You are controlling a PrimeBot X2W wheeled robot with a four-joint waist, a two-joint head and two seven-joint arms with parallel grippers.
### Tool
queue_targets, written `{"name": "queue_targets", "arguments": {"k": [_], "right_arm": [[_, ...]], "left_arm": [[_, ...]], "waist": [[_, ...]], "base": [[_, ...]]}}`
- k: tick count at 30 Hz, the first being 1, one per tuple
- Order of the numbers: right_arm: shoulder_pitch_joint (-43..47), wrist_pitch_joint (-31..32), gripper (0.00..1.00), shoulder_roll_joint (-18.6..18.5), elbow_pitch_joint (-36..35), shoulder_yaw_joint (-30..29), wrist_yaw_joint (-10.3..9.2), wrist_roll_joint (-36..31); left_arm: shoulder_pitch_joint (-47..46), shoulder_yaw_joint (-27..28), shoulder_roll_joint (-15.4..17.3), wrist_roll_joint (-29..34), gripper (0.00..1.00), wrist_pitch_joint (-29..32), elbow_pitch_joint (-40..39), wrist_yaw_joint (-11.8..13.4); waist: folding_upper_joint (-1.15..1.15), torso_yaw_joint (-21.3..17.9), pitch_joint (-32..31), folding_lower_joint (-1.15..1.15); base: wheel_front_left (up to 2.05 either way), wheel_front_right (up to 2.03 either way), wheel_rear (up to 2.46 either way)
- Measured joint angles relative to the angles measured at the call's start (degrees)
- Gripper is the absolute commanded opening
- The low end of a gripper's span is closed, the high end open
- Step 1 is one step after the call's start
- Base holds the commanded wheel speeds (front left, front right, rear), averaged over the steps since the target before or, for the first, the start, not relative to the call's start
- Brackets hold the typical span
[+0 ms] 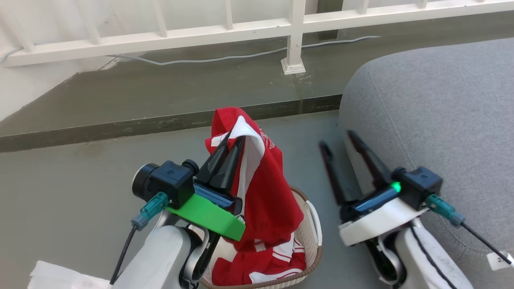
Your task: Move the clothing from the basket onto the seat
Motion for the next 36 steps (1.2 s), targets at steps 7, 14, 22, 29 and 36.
{"name": "queue_targets", "arguments": {"k": [7,14,22,29,36], "right_arm": [[-0.8,1.5,1.00,0.0,-6.5,7.5,0.77,2.4],[-0.8,4.6,1.00,-0.1,-6.2,13.3,0.80,3.3],[-1.9,6.6,1.00,-0.2,-0.1,15.2,0.87,3.6],[-5.2,6.7,1.00,-0.2,3.5,15.9,0.94,4.3],[-7.2,6.0,0.00,-0.2,6.3,16.0,0.93,6.7]], "left_arm": [[0.0,0.0,0.1,0.0,0.00,0.2,-0.7,0.4],[0.0,-0.2,0.1,0.1,0.00,0.7,-2.1,0.5],[0.0,-1.2,0.1,0.4,0.00,1.1,-3.1,0.5],[0.0,-2.0,0.0,0.4,0.00,1.1,-4.3,0.5],[0.0,-2.6,0.0,0.4,0.00,1.1,-4.8,0.4]], "waist": [[0.00,0.0,0.1,0.00],[0.00,0.2,0.3,0.00],[0.00,1.1,0.9,0.00],[0.00,1.7,1.2,0.00],[0.00,2.3,1.2,0.00]], "base": [[0.00,0.00,0.00],[0.00,0.00,0.00],[0.00,0.00,0.00],[0.00,0.00,0.00],[0.00,0.00,0.00]]}}
